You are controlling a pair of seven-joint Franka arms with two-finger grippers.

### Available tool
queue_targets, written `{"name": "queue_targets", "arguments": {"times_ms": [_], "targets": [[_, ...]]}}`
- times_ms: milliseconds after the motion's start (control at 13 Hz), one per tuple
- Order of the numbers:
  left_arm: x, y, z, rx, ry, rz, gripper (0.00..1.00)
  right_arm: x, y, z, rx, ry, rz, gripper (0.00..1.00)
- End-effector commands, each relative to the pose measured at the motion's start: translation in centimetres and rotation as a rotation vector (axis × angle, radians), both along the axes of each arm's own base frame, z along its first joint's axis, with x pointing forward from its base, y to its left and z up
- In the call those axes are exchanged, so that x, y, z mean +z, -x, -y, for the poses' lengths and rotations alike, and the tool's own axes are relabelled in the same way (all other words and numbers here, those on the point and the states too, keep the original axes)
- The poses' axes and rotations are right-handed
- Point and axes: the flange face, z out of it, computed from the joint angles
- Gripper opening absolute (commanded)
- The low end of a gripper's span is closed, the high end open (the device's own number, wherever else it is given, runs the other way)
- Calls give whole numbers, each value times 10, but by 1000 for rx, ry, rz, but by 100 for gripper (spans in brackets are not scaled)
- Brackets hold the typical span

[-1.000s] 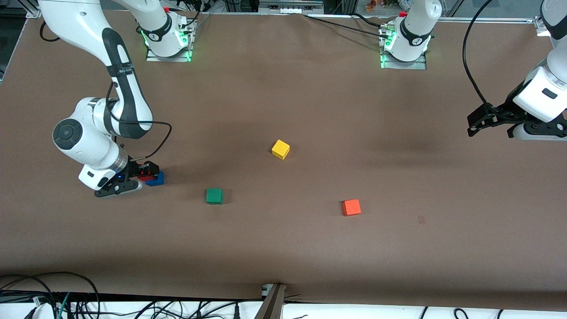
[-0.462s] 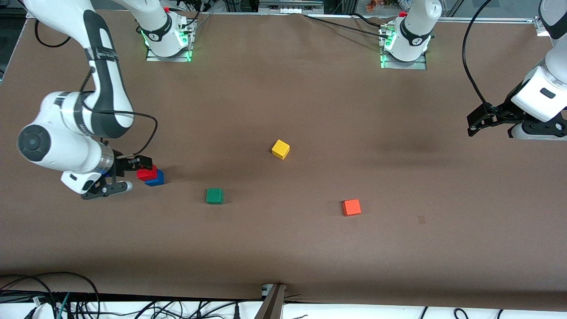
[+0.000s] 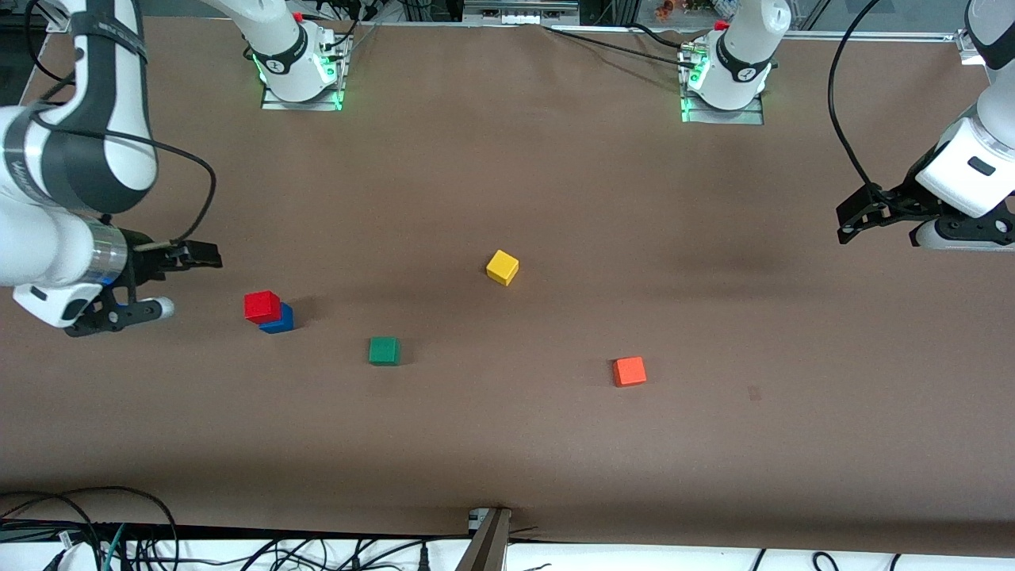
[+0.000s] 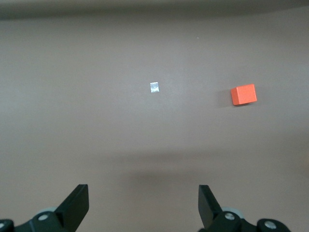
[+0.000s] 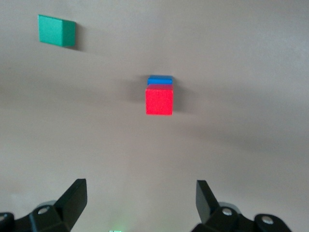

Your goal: Pass red block to right arm, stack on blue

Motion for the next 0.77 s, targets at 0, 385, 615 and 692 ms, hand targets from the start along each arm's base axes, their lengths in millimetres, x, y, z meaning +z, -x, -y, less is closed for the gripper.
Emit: {"name": "queue_targets", "arguments": {"times_ms": [0, 385, 615, 692], "targets": [[6, -3, -1, -24, -21, -3, 100, 32, 9, 8, -13, 34, -8, 100], [6, -3, -1, -24, -21, -3, 100, 82, 49, 15, -81, 99, 37, 100], [6, -3, -1, -23, -21, -4, 100, 111, 83, 16, -67, 69, 83, 100], [6, -3, -1, -23, -21, -4, 100, 126, 87, 29, -90, 72, 118, 100]]}}
